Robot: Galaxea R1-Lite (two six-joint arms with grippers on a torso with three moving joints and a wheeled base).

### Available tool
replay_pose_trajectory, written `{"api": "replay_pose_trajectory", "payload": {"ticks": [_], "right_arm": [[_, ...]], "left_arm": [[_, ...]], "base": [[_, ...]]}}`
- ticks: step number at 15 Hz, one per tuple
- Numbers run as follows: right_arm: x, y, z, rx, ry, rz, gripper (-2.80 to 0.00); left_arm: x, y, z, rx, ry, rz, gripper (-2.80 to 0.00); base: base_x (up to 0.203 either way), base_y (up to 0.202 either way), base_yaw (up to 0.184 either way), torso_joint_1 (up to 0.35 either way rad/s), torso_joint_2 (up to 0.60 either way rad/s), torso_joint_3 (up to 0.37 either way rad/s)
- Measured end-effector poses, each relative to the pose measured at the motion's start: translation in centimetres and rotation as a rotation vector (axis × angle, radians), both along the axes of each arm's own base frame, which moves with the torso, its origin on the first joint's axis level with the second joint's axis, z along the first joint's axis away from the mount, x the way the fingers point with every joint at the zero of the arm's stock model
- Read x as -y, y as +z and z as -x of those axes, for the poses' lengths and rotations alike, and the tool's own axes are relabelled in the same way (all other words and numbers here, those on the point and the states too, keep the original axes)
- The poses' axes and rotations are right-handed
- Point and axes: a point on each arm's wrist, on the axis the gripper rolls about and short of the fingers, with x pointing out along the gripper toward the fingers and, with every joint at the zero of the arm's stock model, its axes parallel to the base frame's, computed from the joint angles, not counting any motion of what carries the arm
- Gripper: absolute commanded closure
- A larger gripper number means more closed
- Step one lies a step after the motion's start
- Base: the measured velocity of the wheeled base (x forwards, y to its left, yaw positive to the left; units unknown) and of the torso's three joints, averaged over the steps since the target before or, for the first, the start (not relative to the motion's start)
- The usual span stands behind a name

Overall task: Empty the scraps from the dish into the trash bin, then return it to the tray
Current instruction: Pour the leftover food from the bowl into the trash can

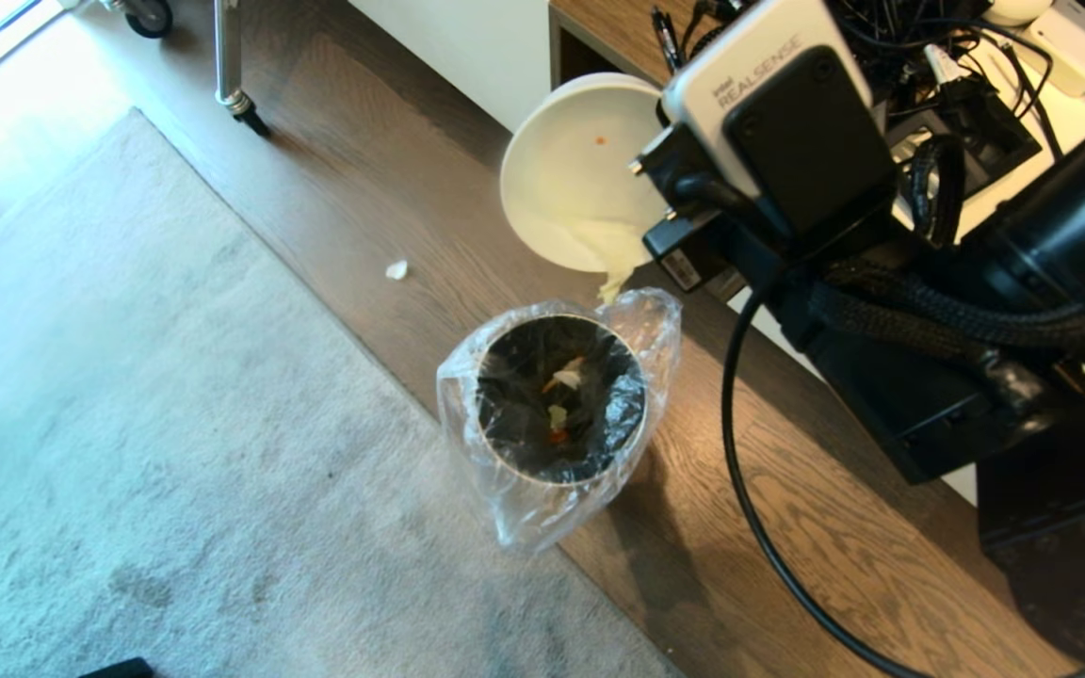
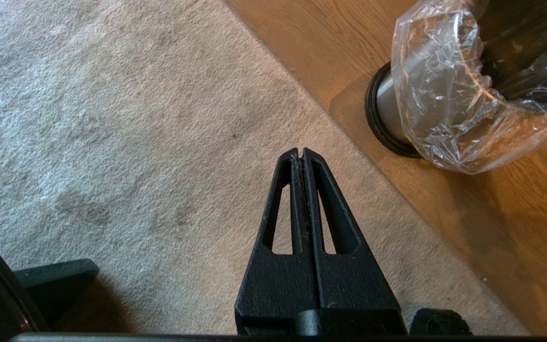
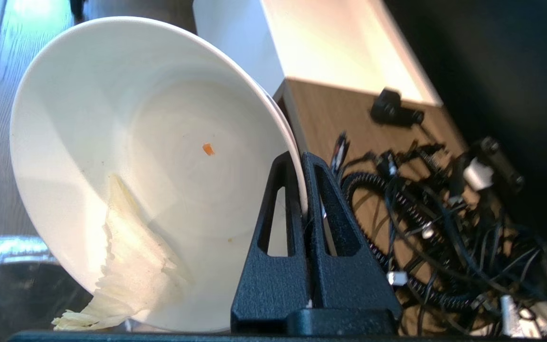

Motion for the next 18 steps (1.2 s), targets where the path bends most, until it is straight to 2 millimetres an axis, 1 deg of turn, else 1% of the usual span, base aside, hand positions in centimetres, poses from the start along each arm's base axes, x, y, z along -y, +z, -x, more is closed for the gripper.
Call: {"api": "replay_pose_trajectory", "payload": {"ticks": [4,6,7,9,11,15,16,18], "right_arm": [[0.9,-0.9,-1.8,-0.109,-0.028,0.029,0.0],[1.2,-0.3,-2.1,-0.082,-0.051,0.032,0.0],[1.2,0.0,-2.1,-0.052,-0.067,0.063,0.0],[1.1,0.8,-1.6,0.063,-0.069,0.108,0.0],[0.6,1.4,-0.7,0.223,-0.033,0.149,0.0],[-0.7,2.9,1.2,0.571,0.087,0.236,0.0],[-1.0,3.4,1.9,0.658,0.116,0.25,0.0],[-1.3,4.1,3.0,0.75,0.151,0.22,0.0]], "left_arm": [[0.0,0.0,0.0,0.0,0.0,0.0,0.0],[0.0,0.0,0.0,0.0,0.0,0.0,0.0],[0.0,0.0,0.0,0.0,0.0,0.0,0.0],[0.0,0.0,0.0,0.0,0.0,0.0,0.0],[0.0,0.0,0.0,0.0,0.0,0.0,0.0],[0.0,0.0,0.0,0.0,0.0,0.0,0.0],[0.0,0.0,0.0,0.0,0.0,0.0,0.0],[0.0,0.0,0.0,0.0,0.0,0.0,0.0]], "base": [[0.0,0.0,0.0,0.0,0.0,0.0],[0.0,0.0,0.0,0.0,0.0,0.0],[0.0,0.0,0.0,0.0,0.0,0.0],[0.0,0.0,0.0,0.0,0.0,0.0],[0.0,0.0,0.0,0.0,0.0,0.0],[0.0,0.0,0.0,0.0,0.0,0.0],[0.0,0.0,0.0,0.0,0.0,0.0],[0.0,0.0,0.0,0.0,0.0,0.0]]}}
